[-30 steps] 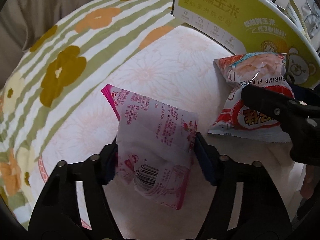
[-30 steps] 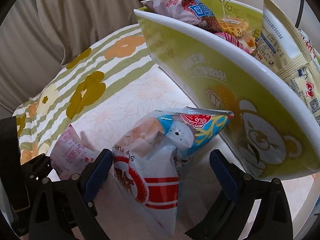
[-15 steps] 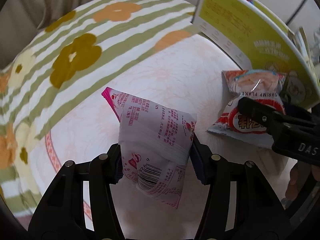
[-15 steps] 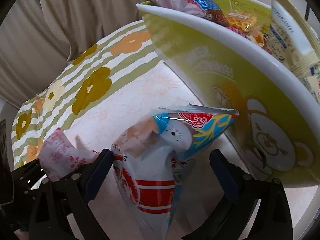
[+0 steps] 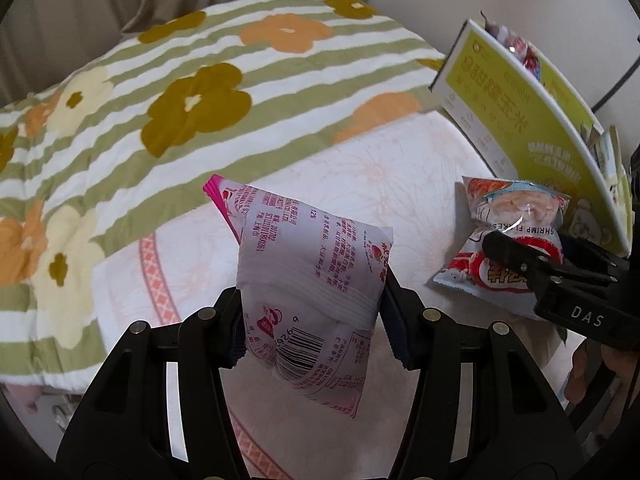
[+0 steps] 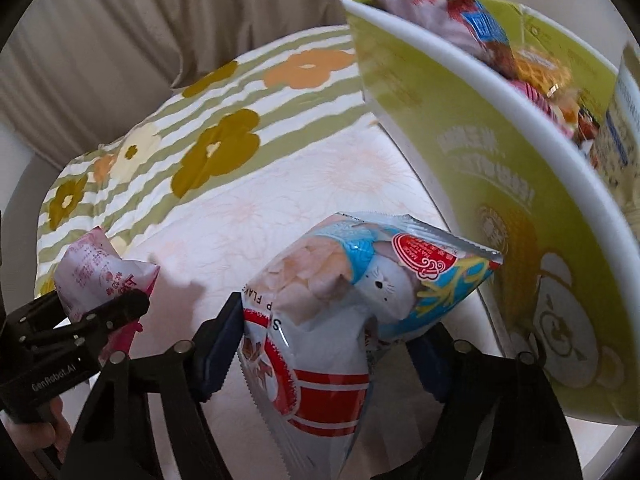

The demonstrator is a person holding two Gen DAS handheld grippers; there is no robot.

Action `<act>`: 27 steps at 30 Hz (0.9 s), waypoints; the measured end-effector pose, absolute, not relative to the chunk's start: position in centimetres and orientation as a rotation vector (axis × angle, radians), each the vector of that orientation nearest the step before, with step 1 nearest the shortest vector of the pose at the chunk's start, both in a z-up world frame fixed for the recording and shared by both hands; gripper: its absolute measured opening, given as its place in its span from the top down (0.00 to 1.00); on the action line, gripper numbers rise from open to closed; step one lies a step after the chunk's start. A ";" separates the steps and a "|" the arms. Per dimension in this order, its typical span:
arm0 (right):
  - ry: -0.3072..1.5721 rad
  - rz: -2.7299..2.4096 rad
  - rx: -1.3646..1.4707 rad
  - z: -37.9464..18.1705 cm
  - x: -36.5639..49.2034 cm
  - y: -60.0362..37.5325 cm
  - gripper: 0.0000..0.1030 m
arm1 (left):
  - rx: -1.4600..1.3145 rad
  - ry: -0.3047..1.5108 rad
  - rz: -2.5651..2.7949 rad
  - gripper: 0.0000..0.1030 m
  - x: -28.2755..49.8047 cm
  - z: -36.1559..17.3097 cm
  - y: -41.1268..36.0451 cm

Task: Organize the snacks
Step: 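Carry both held bags into the cardboard box and open both tools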

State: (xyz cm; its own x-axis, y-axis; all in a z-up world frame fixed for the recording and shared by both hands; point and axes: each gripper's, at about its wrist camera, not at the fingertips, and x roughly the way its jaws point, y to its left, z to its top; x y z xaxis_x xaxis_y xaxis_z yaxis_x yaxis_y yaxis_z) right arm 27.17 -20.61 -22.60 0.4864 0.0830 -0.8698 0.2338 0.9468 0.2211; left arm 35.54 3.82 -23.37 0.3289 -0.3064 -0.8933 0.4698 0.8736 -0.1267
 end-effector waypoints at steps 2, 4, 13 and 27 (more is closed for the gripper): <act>1.036 -0.072 0.317 -21.2 26.8 -20.3 0.31 | 0.144 1.125 -0.503 0.50 35.3 -22.4 4.3; 1.012 -0.039 0.303 -19.6 26.5 -20.1 0.31 | 0.126 1.112 -0.495 0.50 35.0 -21.3 4.6; 0.915 0.125 0.283 -12.0 24.7 -22.2 0.31 | 0.086 1.020 -0.449 0.50 33.5 -14.0 3.4; 0.866 0.230 0.245 -6.2 24.4 -39.2 0.31 | -0.015 0.929 -0.443 0.50 30.5 -7.3 -11.2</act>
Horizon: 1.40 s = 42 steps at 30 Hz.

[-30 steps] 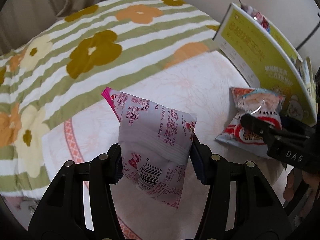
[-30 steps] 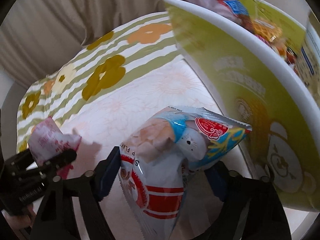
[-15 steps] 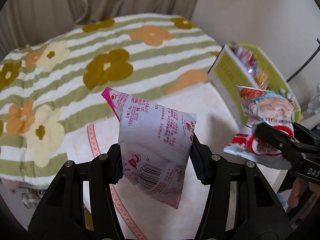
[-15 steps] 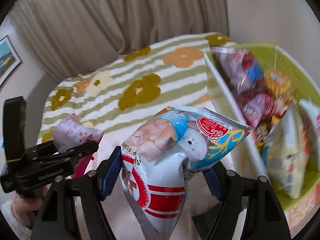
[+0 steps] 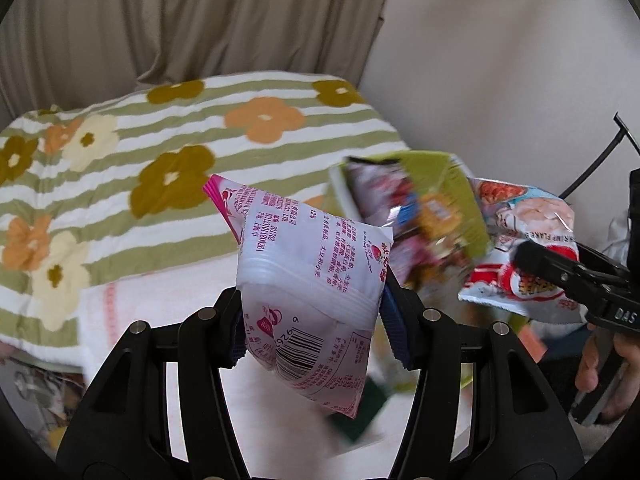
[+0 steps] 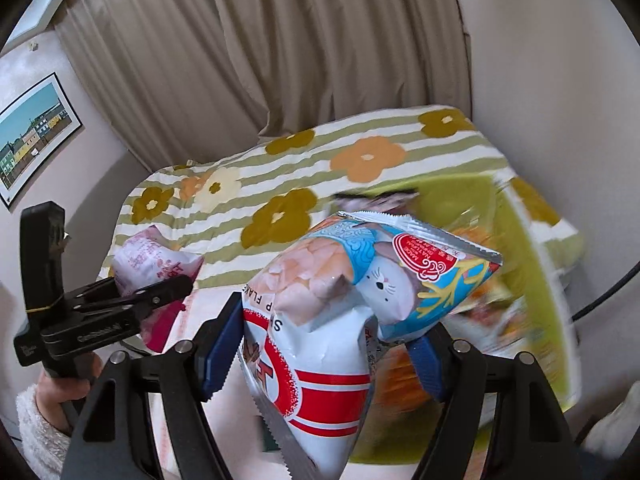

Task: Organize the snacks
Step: 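Carry both held bags into the cardboard box and open both tools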

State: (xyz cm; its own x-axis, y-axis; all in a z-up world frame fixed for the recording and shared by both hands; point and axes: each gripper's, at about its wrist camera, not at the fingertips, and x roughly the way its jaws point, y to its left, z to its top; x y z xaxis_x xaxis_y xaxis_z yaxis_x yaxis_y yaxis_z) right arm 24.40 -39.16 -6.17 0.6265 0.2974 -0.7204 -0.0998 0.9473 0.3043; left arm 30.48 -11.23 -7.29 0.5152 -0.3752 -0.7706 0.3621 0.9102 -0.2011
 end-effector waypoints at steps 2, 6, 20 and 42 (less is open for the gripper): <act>0.864 0.236 0.245 -6.0 25.0 -41.7 0.31 | -0.023 0.920 -0.446 0.50 30.5 -7.0 -14.1; 0.880 0.239 0.227 -6.2 26.0 -45.6 0.31 | -0.062 0.955 -0.456 0.50 30.9 -7.4 -19.2; 0.902 0.218 0.309 -7.7 27.0 -52.2 0.31 | 0.005 1.119 -0.444 0.29 33.1 -11.6 -28.9; 0.991 0.319 0.221 -10.3 30.8 -50.0 0.30 | -0.054 1.061 -0.261 0.08 29.8 -9.9 -19.9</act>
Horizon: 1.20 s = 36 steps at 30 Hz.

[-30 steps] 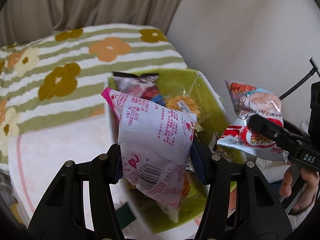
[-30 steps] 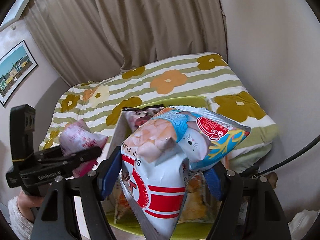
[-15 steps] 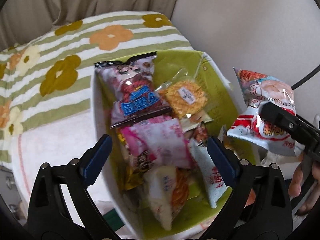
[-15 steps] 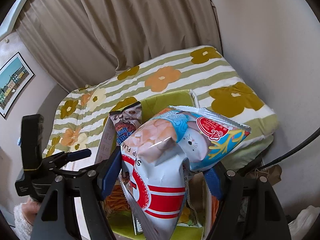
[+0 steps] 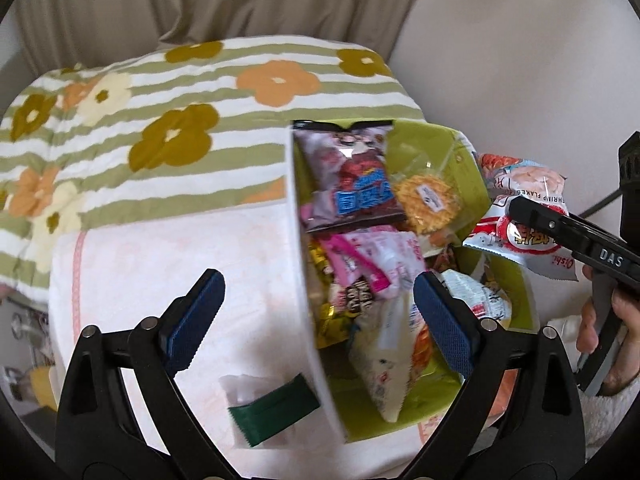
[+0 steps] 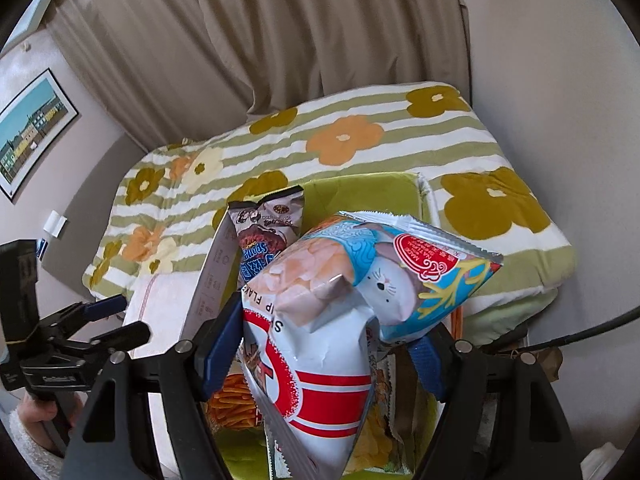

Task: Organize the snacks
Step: 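Carry both held bags into the cardboard box and open both tools, then withdraw both tools from the box toward the dark green packet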

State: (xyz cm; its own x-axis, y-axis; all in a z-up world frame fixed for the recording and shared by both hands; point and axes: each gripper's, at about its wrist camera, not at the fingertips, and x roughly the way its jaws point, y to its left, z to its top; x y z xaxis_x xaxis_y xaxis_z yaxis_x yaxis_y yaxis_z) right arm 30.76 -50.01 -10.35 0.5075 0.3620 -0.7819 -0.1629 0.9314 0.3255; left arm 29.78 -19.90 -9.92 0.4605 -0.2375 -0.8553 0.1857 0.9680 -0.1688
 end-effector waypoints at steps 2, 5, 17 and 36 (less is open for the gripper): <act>0.990 0.325 0.210 -10.5 30.9 -49.7 0.30 | -0.068 1.058 -0.244 0.08 29.3 -9.8 -19.1; 0.963 0.320 0.209 -10.8 31.1 -49.5 0.17 | -0.080 1.052 -0.219 0.08 28.6 -9.7 -18.0; 0.863 0.309 0.194 -10.0 29.6 -50.0 0.01 | -0.114 1.081 -0.107 0.08 24.2 -10.4 -13.8; 0.784 0.225 0.159 -4.8 20.9 -45.1 0.01 | -0.108 1.005 -0.262 0.08 21.3 -9.8 -7.9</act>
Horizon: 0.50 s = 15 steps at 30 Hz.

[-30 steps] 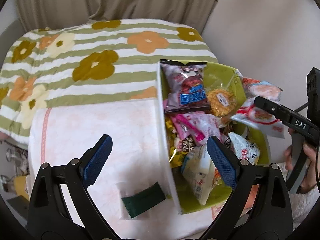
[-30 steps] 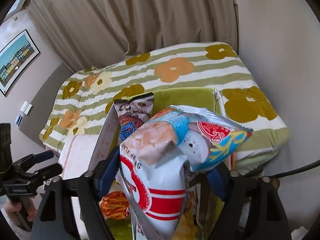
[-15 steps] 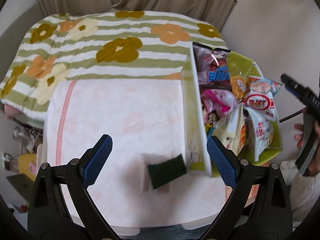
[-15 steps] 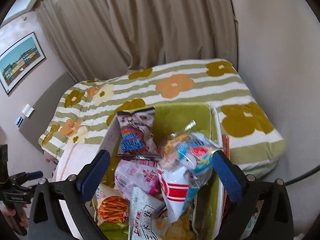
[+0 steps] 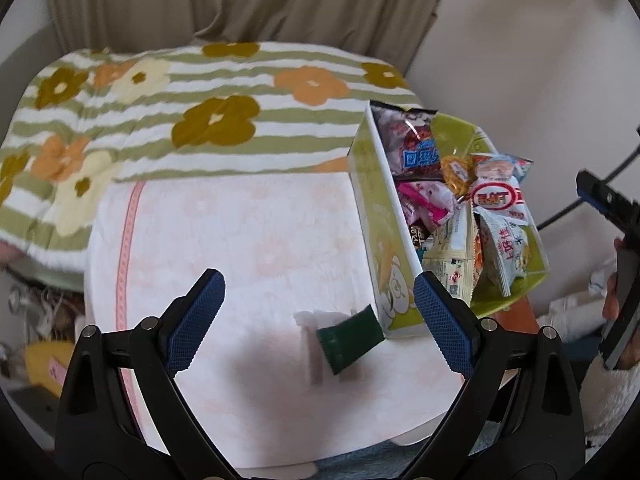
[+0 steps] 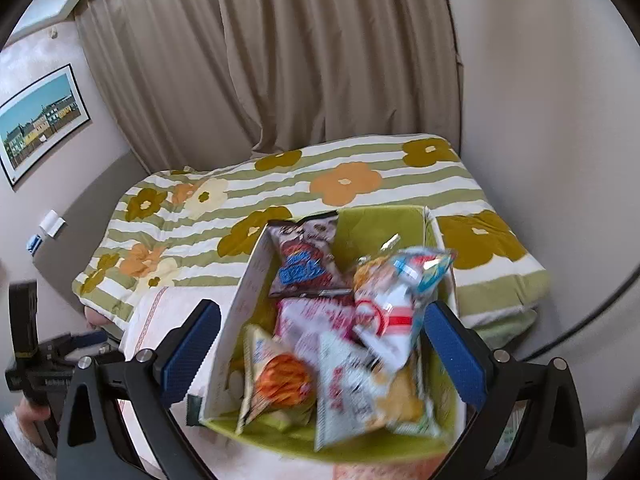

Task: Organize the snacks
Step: 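Withdraw both tools from the box toward the dark green packet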

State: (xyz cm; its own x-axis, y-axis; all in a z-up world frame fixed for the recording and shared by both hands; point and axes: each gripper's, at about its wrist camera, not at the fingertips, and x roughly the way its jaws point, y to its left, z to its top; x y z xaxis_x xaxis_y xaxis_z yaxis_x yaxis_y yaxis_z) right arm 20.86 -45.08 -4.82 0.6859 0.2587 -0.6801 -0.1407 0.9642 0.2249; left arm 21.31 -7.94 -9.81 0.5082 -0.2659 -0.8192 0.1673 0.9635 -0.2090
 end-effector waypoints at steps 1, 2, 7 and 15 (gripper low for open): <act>0.783 0.214 0.164 -4.8 20.2 -44.5 0.01 | -0.102 1.003 -0.274 0.08 21.4 -9.6 -7.6; 0.784 0.203 0.169 -4.9 19.7 -44.1 0.01 | -0.091 1.000 -0.292 0.08 21.4 -9.4 -7.1; 0.803 0.125 0.210 -5.7 17.1 -40.7 0.01 | -0.032 1.012 -0.365 0.08 21.4 -9.3 -4.9; 0.835 0.025 0.277 -8.0 13.6 -36.9 0.01 | 0.050 1.065 -0.499 0.08 20.8 -11.5 -2.9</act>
State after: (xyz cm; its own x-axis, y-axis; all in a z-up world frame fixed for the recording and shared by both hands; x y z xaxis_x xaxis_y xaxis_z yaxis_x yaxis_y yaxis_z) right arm 13.61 -36.85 -7.99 0.6731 0.1301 -0.7281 0.0870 0.9636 0.2526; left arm 20.79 -2.94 -11.50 0.3851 -0.3677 -0.8465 0.4155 0.8881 -0.1968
